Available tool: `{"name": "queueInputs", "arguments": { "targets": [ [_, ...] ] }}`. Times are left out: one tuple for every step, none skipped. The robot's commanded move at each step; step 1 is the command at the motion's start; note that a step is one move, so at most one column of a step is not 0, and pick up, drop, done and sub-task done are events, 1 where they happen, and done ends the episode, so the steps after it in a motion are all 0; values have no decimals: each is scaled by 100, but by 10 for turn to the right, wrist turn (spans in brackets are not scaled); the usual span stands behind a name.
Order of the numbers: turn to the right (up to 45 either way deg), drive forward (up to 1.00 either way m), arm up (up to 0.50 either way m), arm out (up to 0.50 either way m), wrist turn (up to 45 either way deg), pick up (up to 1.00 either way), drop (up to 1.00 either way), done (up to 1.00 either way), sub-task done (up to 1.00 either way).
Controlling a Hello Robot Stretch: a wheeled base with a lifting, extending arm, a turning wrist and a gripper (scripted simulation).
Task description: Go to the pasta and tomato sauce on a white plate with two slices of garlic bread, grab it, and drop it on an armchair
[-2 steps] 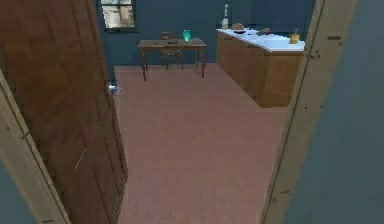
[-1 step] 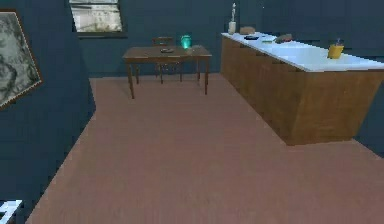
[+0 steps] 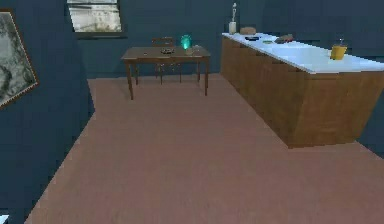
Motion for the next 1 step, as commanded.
{"name": "queueInputs", "arguments": {
  "targets": [
    [-150, 0, 0, 0, 0, 0, 0, 0, 0]
  ]
}}
